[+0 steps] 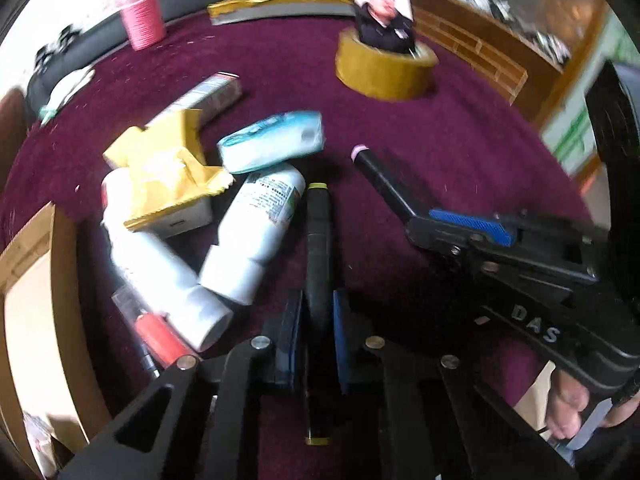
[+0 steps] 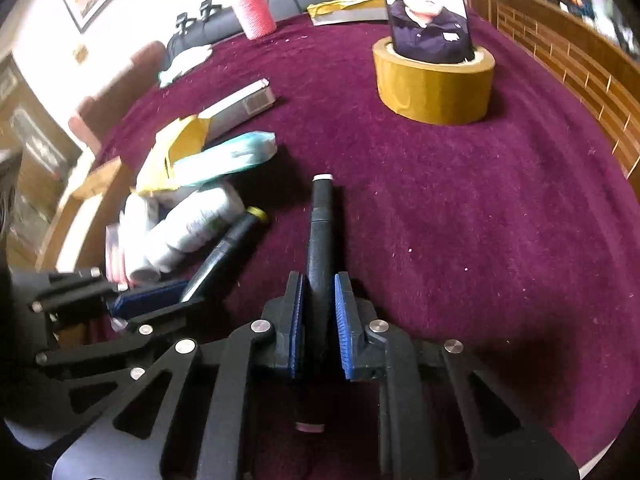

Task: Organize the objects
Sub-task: 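Grasp a second black marker with the left gripper, then lower both markers into the tray and open both grippers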

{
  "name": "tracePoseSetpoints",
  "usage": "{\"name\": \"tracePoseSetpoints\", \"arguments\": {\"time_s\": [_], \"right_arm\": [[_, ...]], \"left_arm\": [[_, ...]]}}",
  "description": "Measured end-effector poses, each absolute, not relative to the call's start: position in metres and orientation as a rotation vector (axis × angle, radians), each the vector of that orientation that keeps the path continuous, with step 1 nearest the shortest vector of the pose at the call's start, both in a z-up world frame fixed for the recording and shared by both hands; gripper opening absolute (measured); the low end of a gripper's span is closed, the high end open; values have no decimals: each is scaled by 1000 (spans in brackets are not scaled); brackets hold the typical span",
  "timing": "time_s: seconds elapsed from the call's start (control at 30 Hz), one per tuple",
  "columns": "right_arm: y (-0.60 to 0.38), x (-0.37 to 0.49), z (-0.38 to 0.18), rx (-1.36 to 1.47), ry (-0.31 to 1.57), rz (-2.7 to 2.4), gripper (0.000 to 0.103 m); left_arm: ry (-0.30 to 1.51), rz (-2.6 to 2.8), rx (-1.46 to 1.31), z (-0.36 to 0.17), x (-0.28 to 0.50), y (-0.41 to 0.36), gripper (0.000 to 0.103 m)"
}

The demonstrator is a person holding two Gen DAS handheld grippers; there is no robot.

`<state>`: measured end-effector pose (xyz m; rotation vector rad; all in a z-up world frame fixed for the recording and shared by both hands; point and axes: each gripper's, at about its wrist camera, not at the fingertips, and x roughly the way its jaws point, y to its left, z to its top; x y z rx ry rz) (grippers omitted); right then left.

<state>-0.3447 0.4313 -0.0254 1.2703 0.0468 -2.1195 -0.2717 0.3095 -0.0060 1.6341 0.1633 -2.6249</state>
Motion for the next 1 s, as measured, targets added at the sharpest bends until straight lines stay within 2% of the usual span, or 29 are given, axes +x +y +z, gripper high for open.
{"name": "tracePoseSetpoints", "arguments": {"time_s": [0.07,0.23,0.43,0.67,1.0], "right_arm": [[433,-342,-17,1231,31,-2133,14],[432,-323,6,1158,22,-2135,14],[406,-279,27,1093,16,-2015,14],[342,-215,37,1014,140,-1847,14],[269,-182,40,993,253,-1752,15]], "left_arm": [[303,-2650,1595,5,-262,299,13],[520,-2689,1528,26,-239,284,13],[734,-2613,1345,46,-170,248,13],[733,-2378,1172,68,-83,192,13],[813,-2237,1096,50,-44,116,13]]}}
